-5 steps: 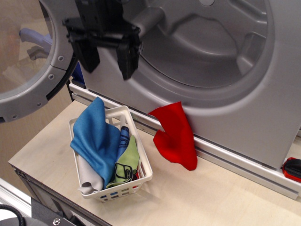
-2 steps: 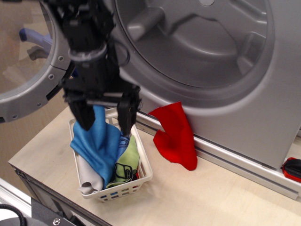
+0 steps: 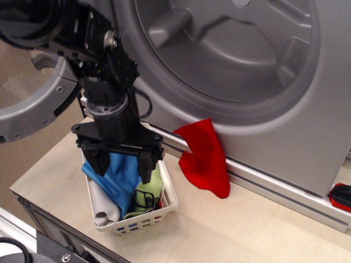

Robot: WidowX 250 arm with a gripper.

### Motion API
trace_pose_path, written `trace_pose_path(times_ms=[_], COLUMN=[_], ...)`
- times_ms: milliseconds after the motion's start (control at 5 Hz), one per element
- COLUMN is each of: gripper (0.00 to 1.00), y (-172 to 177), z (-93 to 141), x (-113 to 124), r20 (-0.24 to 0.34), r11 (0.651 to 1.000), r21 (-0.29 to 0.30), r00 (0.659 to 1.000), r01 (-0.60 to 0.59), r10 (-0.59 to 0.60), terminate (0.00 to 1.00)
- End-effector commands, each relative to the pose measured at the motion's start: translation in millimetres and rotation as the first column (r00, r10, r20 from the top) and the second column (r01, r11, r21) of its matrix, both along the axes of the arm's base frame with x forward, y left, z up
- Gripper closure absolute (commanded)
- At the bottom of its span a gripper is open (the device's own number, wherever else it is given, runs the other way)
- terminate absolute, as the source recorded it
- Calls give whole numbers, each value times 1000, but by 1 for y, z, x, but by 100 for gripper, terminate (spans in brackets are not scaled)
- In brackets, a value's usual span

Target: Put clothes in laundry machine

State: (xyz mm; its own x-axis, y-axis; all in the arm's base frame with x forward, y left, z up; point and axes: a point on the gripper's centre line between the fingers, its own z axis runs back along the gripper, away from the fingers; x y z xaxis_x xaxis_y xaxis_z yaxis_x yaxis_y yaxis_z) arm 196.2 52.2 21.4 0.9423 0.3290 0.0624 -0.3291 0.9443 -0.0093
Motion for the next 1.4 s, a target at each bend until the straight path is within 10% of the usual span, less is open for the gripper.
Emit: trace_pose_path(times_ms=[0, 1200], gripper=[0, 0], y=[10, 10], z=[-21, -64], x=[0, 13], r20=[11, 17], r11=[999, 999], r21=[48, 30], r00=[1000, 999], r01=[10, -38], r10=[-10, 37], terminate=[0, 0])
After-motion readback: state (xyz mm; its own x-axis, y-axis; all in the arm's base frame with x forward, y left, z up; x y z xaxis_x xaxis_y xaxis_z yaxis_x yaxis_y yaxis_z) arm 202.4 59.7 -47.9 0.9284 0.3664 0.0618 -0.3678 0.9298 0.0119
